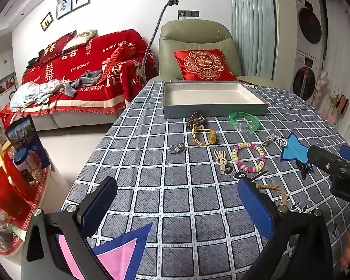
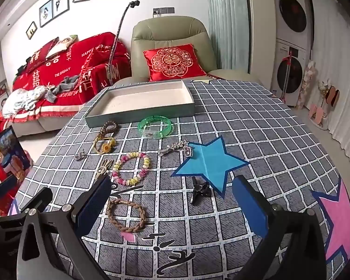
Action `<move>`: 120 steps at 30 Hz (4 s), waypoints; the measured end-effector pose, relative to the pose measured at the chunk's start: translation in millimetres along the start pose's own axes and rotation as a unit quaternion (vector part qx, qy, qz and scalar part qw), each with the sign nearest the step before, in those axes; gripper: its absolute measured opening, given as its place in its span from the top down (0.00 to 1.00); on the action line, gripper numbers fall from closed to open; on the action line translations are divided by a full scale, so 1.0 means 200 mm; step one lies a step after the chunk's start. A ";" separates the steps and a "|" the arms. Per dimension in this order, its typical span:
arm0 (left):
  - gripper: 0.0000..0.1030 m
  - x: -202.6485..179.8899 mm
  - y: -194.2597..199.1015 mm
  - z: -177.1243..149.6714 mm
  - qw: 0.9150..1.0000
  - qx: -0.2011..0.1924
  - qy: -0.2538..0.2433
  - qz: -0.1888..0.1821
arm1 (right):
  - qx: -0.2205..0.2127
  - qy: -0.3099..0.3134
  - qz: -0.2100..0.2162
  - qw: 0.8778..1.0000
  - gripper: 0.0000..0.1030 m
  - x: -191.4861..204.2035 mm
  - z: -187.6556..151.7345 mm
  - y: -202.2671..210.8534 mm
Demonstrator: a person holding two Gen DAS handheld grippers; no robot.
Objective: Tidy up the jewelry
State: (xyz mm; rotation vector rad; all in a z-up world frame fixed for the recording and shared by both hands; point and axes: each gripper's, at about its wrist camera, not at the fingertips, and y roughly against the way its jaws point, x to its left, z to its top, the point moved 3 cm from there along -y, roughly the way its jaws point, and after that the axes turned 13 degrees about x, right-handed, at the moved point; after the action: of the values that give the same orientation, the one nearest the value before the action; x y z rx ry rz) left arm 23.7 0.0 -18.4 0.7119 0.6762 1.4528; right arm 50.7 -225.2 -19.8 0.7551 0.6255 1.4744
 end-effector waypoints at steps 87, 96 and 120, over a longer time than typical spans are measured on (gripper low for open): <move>0.00 -0.01 0.01 -0.01 1.000 -0.002 -0.001 -0.001 | -0.018 -0.002 0.014 1.000 0.00 0.01 -0.02 0.07; 0.00 -0.01 0.01 -0.01 1.000 -0.003 -0.002 -0.002 | -0.018 -0.002 0.014 1.000 0.00 0.01 -0.02 0.08; 0.00 -0.01 0.01 -0.01 1.000 -0.002 -0.001 -0.002 | -0.019 -0.002 0.015 1.000 0.00 0.03 -0.03 0.09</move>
State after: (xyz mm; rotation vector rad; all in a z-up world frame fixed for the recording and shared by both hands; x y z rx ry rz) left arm 20.7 -1.3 -18.7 0.7079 0.6722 1.4487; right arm 35.4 -220.8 -8.9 0.7409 0.5846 1.5078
